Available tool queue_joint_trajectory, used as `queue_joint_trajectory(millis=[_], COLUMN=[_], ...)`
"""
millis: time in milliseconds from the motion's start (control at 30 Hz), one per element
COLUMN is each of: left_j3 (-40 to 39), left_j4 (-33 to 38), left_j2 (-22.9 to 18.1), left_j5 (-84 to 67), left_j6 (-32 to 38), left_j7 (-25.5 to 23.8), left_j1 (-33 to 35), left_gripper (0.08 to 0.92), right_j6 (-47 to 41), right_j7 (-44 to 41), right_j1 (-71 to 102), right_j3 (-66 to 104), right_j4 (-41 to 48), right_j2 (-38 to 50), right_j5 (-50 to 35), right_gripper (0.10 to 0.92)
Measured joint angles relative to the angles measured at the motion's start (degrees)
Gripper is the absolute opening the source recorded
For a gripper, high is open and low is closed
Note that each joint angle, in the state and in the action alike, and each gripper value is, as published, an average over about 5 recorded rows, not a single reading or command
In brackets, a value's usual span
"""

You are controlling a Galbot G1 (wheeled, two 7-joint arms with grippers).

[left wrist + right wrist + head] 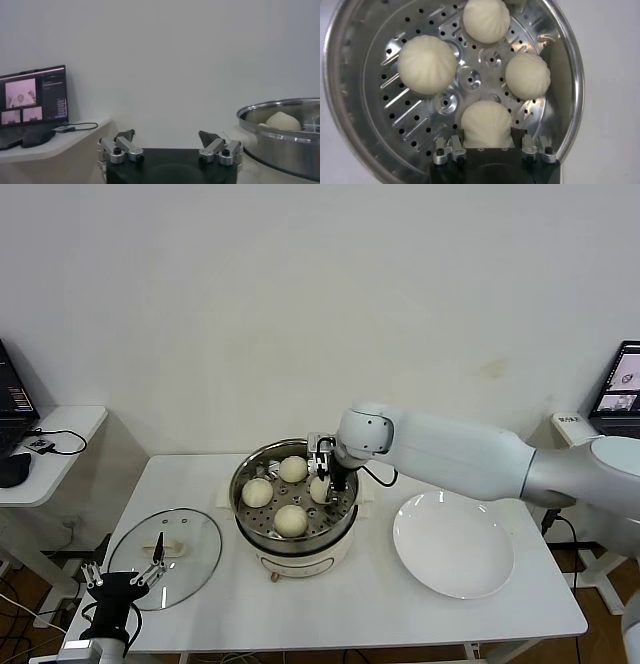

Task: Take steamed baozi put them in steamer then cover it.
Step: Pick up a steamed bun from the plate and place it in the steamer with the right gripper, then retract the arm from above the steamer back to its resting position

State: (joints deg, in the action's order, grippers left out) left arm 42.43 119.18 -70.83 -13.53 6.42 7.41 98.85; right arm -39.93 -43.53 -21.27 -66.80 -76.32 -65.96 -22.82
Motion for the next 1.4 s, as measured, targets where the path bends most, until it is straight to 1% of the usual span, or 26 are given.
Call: queue_joint_trajectory(millis=[200, 300, 433, 567, 667, 800, 967, 1100, 1267, 1400], left_j3=[0.1, 0.1, 0.1, 0.2, 0.1, 0.0, -0.1, -0.2, -0.5, -0.2], left_j4=[0.0, -0.1, -0.5, -1.1, -1.5, -2.1, -2.9, -3.6, -4.6, -6.2], left_j2=[0.0, 0.0, 0.2, 0.3, 0.3, 0.3, 0.3, 0.3, 0.6, 1.1], left_j5=[0.0, -0.1, -0.3, -0.3, -0.4, -0.3, -0.3, 0.1, 2.1, 7.9], left_j6=[0.0, 0.0, 0.1, 0.1, 0.1, 0.2, 0.3, 0.5, 0.6, 1.3], left_j7=[0.0, -0.1, -0.1, -0.1, -0.1, -0.1, 0.0, 0.1, 0.4, 1.3], left_j1=[-0.1, -0.2, -0.4, -0.6, -0.9, -1.2, -1.5, -1.6, -1.9, -2.7], left_gripper=[0.823, 0.823, 0.823, 0.823, 0.823, 0.823, 0.823, 0.823, 0.823, 0.823], right_j6=[-0.1, 0.1, 0.6, 1.6, 3.0, 6.3, 12.8, 19.9, 29.2, 35.6], right_j7=[0.0, -0.1, 0.5, 3.0, 7.1, 14.8, 23.4, 28.1, 30.7, 31.0], right_j1=[-0.4, -0.9, -0.9, 0.1, 2.2, 8.1, 21.0, 34.2, 52.0, 65.5], right_j3=[1.3, 2.4, 4.8, 8.5, 11.9, 17.8, 28.8, 39.9, 55.9, 69.2], right_j4=[-0.8, -1.6, -3.3, -6.1, -9.0, -13.3, -18.1, -20.9, -23.6, -25.4], right_j2=[0.7, 1.5, 3.5, 6.5, 9.2, 13.2, 17.1, 18.4, 17.2, 13.8], right_j5=[0.0, -0.1, -0.4, -1.9, -4.0, -5.9, -4.9, -2.1, 2.7, 5.9], right_gripper=[0.784, 0.817, 0.822, 0.823, 0.823, 0.823, 0.823, 0.823, 0.823, 0.823])
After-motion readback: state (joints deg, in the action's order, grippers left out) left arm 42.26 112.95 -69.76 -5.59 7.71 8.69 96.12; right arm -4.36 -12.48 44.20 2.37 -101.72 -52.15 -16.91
